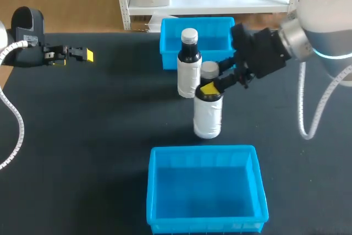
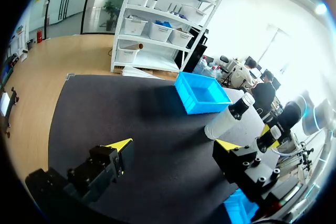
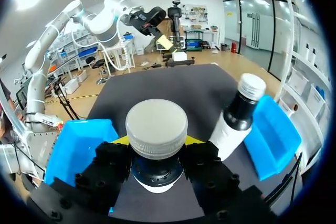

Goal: Pick up the bottle, and place it in the far bin if it is heavy, or in the near bin if it is light.

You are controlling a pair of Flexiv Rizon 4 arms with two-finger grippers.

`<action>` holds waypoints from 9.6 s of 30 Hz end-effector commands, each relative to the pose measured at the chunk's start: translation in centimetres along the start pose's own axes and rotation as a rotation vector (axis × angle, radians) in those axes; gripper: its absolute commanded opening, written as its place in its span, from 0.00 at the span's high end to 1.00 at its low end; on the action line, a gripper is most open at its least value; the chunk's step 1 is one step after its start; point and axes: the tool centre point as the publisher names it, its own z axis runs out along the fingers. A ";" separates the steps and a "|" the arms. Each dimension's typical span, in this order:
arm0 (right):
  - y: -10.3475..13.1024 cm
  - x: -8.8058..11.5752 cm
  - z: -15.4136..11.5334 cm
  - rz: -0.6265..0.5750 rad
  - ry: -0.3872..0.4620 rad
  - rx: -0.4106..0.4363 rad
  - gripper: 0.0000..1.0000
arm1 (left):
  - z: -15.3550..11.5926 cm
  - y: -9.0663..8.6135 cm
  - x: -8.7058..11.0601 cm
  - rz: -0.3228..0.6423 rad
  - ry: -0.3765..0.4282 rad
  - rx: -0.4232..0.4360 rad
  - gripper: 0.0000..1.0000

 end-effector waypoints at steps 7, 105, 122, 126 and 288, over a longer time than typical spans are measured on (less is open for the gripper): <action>-0.1 2.6 -7.3 0.076 0.012 0.155 0.64 | 0.0 0.0 0.0 0.000 0.000 0.000 0.00; 18.3 -2.6 5.3 -0.286 -0.003 -0.399 1.00 | 0.0 0.0 0.0 0.000 0.000 0.000 0.00; 18.3 -2.1 5.9 -0.299 0.012 -0.420 0.92 | 0.0 0.0 0.0 0.000 0.000 0.000 0.00; 18.4 -2.1 6.0 -0.297 0.015 -0.424 0.79 | 0.0 0.0 0.0 0.000 0.000 0.000 0.00; -17.4 -5.5 -15.7 0.037 0.005 0.189 1.00 | 0.0 0.0 0.0 0.000 0.000 0.000 0.00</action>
